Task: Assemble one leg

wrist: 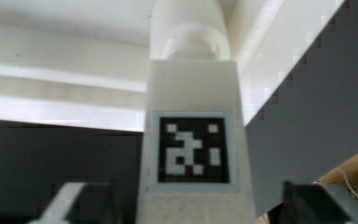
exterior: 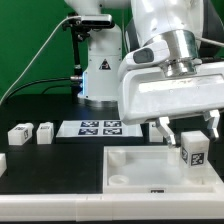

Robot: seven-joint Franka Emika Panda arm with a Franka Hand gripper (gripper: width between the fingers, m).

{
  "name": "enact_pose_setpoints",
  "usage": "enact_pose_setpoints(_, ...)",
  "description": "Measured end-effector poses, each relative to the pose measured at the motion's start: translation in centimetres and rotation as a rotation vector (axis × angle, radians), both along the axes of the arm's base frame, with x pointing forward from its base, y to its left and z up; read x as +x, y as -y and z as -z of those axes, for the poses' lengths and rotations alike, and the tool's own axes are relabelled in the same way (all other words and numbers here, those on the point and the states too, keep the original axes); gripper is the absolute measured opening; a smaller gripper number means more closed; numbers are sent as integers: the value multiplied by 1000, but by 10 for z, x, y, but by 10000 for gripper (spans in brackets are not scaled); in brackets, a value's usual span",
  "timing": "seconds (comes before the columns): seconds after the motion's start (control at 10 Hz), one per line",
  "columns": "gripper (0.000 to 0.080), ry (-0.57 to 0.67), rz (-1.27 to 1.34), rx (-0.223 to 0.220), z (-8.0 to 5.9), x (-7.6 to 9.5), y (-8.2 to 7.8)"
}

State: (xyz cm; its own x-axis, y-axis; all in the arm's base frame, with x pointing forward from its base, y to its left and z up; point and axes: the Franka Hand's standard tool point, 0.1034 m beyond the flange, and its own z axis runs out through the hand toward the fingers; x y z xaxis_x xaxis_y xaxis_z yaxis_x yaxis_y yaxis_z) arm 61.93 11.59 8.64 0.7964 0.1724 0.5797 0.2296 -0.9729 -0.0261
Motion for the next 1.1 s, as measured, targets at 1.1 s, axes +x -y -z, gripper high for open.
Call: enact_pose_setpoints(1.1, 649, -49, 18, -4, -5, 2, 17)
